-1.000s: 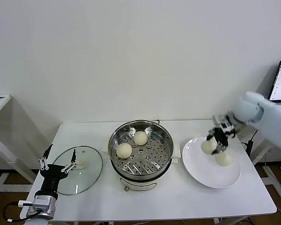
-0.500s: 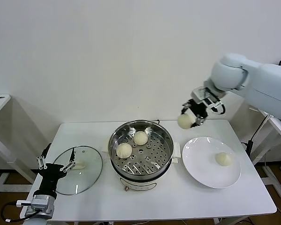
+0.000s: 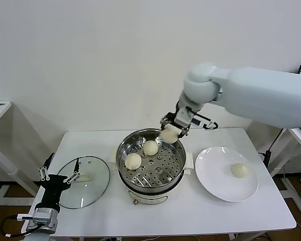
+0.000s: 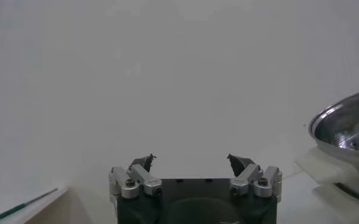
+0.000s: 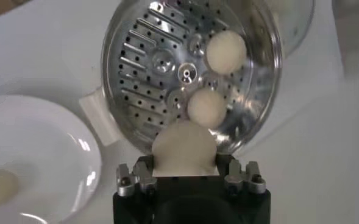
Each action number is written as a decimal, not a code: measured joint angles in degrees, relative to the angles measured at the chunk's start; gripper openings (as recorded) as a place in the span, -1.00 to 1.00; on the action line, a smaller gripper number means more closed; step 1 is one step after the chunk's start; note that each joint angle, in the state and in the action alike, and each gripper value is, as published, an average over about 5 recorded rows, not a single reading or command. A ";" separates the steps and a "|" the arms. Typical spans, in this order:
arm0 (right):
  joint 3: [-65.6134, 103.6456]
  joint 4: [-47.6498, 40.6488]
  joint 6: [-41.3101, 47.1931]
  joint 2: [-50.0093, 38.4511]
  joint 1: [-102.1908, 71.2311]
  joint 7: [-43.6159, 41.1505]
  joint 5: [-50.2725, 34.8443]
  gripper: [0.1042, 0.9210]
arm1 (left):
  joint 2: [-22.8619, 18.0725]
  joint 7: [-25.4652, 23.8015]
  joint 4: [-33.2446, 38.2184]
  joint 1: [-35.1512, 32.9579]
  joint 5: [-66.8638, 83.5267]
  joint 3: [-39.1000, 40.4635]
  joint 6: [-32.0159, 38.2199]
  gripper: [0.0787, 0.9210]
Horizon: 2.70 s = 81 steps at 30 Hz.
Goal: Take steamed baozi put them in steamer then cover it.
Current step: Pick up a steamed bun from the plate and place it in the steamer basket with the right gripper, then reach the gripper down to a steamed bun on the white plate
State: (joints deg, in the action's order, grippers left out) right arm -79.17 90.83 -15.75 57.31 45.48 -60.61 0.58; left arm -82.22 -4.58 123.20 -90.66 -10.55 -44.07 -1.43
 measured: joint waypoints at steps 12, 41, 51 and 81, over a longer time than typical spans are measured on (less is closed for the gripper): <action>-1.29 2.55 -4.90 3.54 -3.03 1.92 2.92 0.49 | 0.17 -0.09 -1.22 0.64 0.05 -0.31 0.10 0.77; -2.85 1.11 -7.81 12.10 -7.43 0.61 3.31 0.49 | 0.59 -0.43 -2.61 1.02 0.73 -1.45 0.17 0.77; -3.01 -0.53 -7.87 13.51 -8.83 -0.41 4.06 0.49 | 0.63 -0.45 -2.33 0.98 0.97 -1.56 0.17 0.77; -2.73 -0.72 -1.01 0.01 -2.28 -3.65 -6.40 0.76 | 0.34 -0.13 -0.84 -0.01 0.19 -0.74 0.02 0.77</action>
State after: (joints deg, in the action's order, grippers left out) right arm -81.90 90.11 -16.76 57.32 43.20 -64.25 -5.83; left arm -81.87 -4.71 122.36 -90.67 -10.36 -44.81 -1.40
